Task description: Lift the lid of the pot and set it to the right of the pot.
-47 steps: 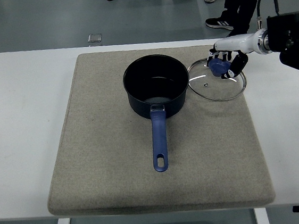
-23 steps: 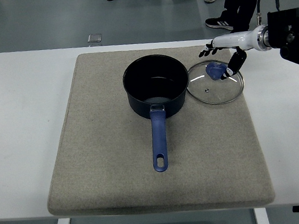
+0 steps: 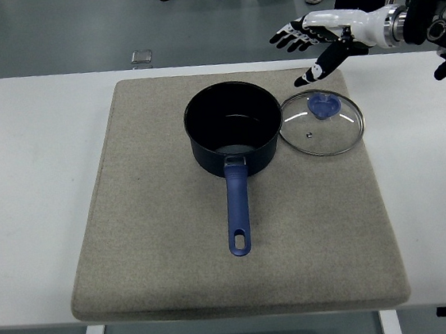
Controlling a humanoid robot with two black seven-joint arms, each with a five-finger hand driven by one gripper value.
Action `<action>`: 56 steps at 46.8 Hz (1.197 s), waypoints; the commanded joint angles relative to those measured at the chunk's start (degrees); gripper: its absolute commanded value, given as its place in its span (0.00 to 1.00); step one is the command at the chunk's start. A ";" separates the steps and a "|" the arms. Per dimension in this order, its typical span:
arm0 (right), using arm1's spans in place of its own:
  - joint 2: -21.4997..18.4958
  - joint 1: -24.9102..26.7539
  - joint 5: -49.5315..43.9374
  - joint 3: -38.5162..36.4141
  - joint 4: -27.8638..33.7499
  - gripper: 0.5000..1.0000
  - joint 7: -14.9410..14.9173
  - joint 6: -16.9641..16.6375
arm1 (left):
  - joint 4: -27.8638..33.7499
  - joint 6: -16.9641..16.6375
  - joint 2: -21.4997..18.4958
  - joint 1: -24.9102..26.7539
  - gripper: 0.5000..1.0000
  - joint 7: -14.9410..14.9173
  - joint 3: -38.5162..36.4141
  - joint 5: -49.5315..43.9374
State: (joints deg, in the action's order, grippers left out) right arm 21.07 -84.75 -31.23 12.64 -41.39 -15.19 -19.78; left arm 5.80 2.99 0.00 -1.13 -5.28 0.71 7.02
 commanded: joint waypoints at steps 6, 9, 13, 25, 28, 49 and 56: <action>-0.06 0.46 13.55 -1.12 2.01 0.79 0.69 0.00 | 0.00 0.00 0.00 -0.01 1.00 0.00 -0.01 0.01; -0.06 1.08 17.59 -1.12 2.54 0.79 0.69 0.00 | 0.00 0.00 0.00 -0.01 1.00 0.00 0.08 0.01; -0.32 2.05 22.87 -1.21 2.89 0.79 0.78 0.09 | 0.00 0.00 0.00 -0.01 1.00 0.00 0.08 0.01; -1.03 5.12 39.39 -1.30 3.24 0.79 0.78 0.61 | 0.00 0.00 0.00 -0.01 1.00 0.00 0.08 0.01; -1.47 6.00 42.30 -1.91 3.68 0.79 0.78 0.97 | 0.00 0.00 0.00 -0.01 1.00 0.00 -0.01 0.01; -3.49 14.88 44.67 -19.93 4.74 0.79 5.61 1.06 | 0.00 0.00 0.00 -0.01 1.00 0.00 0.08 0.01; -4.37 16.73 49.07 -20.55 5.18 0.79 5.70 1.85 | 0.00 0.00 0.00 -0.01 1.00 0.00 0.08 0.01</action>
State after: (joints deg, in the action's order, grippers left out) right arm 16.92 -68.68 15.90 -7.83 -36.48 -9.49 -18.41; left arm 5.80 2.99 0.00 -1.12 -5.27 0.72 7.04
